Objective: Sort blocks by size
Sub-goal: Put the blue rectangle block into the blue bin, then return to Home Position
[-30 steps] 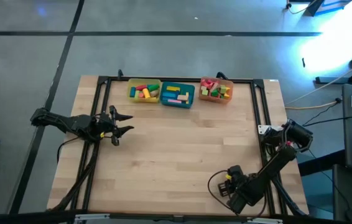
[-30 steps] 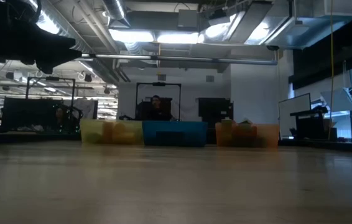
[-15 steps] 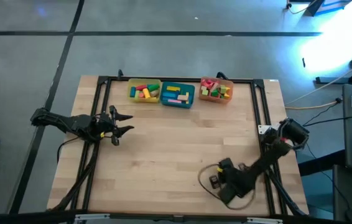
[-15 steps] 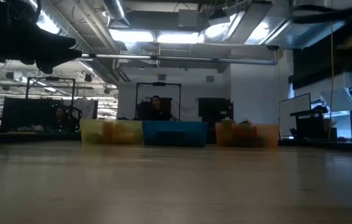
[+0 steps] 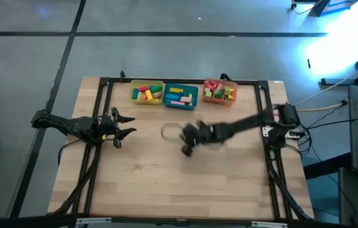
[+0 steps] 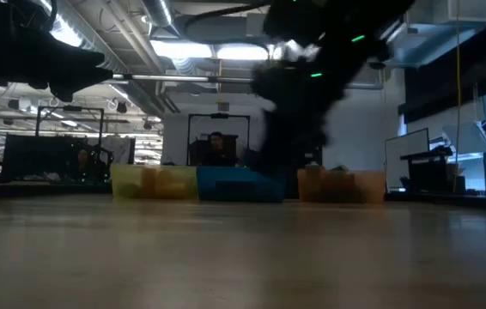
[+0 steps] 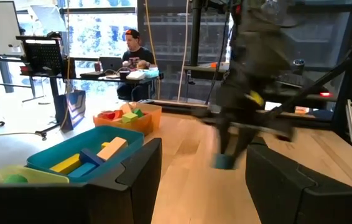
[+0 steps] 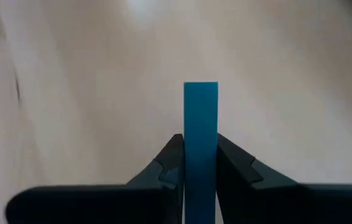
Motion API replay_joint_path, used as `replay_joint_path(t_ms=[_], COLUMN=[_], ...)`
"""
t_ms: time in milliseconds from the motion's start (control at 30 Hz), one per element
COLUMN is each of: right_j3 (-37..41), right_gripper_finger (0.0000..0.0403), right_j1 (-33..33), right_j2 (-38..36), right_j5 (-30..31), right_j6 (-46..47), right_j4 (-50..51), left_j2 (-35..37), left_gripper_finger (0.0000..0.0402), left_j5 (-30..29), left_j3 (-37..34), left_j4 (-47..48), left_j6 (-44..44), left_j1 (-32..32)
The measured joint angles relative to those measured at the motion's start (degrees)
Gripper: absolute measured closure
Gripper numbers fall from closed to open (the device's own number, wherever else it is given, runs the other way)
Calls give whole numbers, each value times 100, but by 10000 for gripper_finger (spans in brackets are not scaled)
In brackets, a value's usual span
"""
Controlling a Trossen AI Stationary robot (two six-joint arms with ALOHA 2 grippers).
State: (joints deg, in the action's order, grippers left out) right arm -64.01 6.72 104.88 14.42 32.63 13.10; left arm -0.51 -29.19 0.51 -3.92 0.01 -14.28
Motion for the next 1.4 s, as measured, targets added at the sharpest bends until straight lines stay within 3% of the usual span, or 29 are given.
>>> replay_joint_path(t_ms=[133,300,433,667,900,1233,1400], right_j3=[-86,-368,-389,-393,-393,-356,556], right_gripper_finger=[344,344,338,264,212,210,210], right_j1=[-1085,-2137,-2731,-3218,-3268,-3264,-3264], right_j2=[-4,17,20,24,-152,-2858,-4404], right_j5=[-602,-379,-674,-1177,-1267,-1961,-1973], right_j6=[-1198,-2072,-2450,-2401,-2392,-3253,-3312], right_j4=[-982,-1027,-1377,-2026,-1829,-155,86], left_j2=[0,0,0,0,0,0,-2], left_gripper_finger=[204,204,204,204,204,204,204], left_j5=[0,0,0,0,0,-172,-278], left_j3=[0,0,0,0,0,0,0], left_j4=[0,-6,-7,-5,-1,-113,-13], left_j6=[0,44,134,-22,-593,-194,-420], left_j1=[0,2,2,2,2,83,365])
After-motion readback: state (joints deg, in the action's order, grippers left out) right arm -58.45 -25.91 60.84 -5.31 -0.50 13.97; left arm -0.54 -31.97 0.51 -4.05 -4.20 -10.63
